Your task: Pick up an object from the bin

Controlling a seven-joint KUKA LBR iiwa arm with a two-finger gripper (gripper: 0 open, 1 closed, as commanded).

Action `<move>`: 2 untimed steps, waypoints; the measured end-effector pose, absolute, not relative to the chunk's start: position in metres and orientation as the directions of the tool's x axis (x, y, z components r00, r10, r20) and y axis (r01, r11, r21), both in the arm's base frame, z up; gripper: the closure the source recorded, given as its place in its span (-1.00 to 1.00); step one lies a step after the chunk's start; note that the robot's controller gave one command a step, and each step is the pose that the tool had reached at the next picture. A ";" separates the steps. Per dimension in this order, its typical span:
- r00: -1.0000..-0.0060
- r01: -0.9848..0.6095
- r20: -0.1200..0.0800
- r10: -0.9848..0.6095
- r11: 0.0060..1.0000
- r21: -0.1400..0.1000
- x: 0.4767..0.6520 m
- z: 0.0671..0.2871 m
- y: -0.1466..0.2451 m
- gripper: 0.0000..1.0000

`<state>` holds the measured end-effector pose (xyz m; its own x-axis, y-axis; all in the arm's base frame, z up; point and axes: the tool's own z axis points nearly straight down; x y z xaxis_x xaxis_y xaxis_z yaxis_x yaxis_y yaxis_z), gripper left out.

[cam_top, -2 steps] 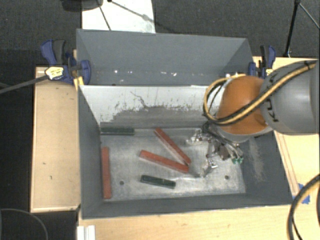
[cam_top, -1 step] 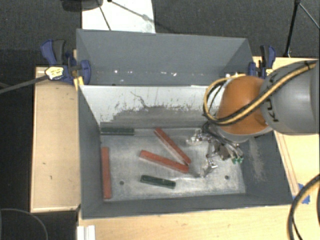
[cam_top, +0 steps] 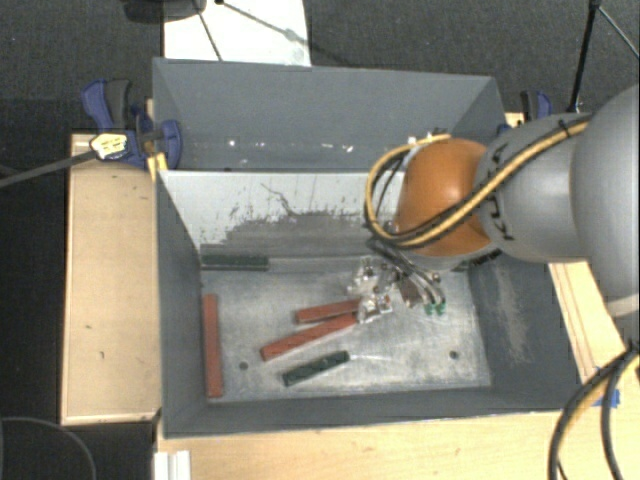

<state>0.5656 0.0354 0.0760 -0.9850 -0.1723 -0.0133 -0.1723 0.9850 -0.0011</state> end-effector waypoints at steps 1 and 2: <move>-0.985 -0.173 -0.013 -0.173 0.985 -0.001 0.566 0.076 0.035 1.00; -0.983 -0.185 -0.011 -0.185 0.983 -0.002 0.563 0.245 0.022 1.00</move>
Offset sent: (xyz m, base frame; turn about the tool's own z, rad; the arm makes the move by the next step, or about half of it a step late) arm -0.0051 -0.0135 0.1643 -0.0159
